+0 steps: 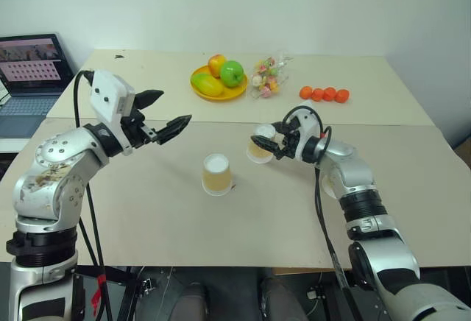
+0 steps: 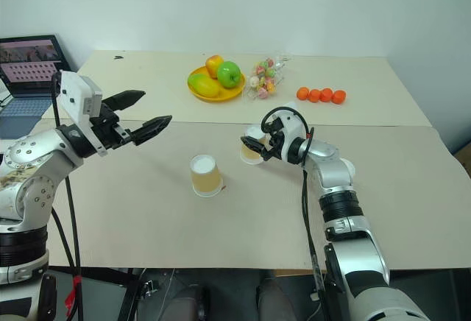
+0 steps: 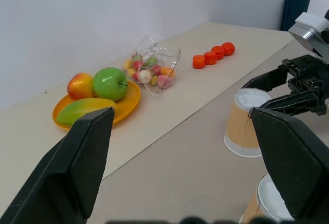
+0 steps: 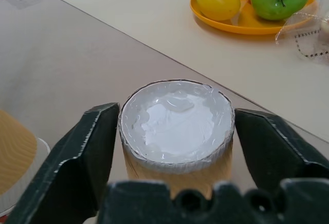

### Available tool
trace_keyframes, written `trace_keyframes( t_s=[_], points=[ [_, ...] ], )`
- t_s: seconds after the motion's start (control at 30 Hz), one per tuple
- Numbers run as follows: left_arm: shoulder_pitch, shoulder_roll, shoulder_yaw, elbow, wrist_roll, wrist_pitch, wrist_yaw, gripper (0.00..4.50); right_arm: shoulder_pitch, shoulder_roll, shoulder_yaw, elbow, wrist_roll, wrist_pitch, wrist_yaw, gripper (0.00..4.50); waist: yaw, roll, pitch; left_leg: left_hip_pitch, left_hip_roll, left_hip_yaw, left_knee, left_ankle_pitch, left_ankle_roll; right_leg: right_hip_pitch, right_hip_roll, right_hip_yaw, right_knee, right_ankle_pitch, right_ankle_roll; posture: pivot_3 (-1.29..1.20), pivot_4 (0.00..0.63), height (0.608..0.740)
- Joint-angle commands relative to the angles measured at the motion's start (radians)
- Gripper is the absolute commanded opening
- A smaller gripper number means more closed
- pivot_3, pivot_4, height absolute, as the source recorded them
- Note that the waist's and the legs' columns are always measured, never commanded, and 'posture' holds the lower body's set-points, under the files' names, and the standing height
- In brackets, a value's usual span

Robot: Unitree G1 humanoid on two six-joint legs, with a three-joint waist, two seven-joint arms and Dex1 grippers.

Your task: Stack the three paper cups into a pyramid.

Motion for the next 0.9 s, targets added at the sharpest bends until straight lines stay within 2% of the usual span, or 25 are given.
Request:
trace_keyframes(
  t_s=[0.03,0.23,0.53,0.67,0.9],
  points=[
    [-0.031,0.006,0.009,-0.009,0.0,-0.019,0.001,4.5,-0.01,-0.004,-0.016,-0.031,0.001,-0.02,0.002,2.83,0.0,0.0,0.0,0.0,0.0,0.0,0.0,0.0,0.0,0.0,0.0,0.0,0.0,0.0,0.0,0.0,0.15,0.734],
    [-0.023,0.022,0.007,0.0,0.001,-0.024,-0.026,4.5,-0.003,-0.037,-0.032,-0.083,0.013,0.016,0.009,2.82,0.0,0.0,0.0,0.0,0.0,0.0,0.0,0.0,0.0,0.0,0.0,0.0,0.0,0.0,0.0,0.0,0.15,0.734],
    [0.123,0.03,0.04,-0.058,-0.018,-0.018,-0.035,4.5,0.15,-0.201,-0.069,-0.476,0.125,0.218,0.097,2.82,0.004,0.0,0.0,-0.001,0.0,0.0,-0.002,0.0,0.0,-0.001,-0.001,0.0,-0.002,0.0,0.0,0.0,0.15,0.734],
    [0.115,0.021,0.013,-0.041,-0.008,-0.044,-0.049,4.5,0.286,-0.341,-0.091,-0.72,0.255,0.354,0.222,2.82,0.011,0.001,0.001,0.0,0.0,-0.001,-0.001,0.0,0.0,0.001,0.0,-0.001,-0.001,0.0,0.0,0.0,0.15,0.734],
    [0.093,0.03,-0.035,-0.045,-0.027,-0.047,-0.117,4.5,0.349,-0.375,-0.071,-0.851,0.341,0.438,0.223,2.82,0.001,0.0,0.001,0.003,0.001,0.001,0.0,0.0,0.0,0.003,0.001,0.0,-0.001,0.0,0.0,0.0,0.15,0.734]
  ],
)
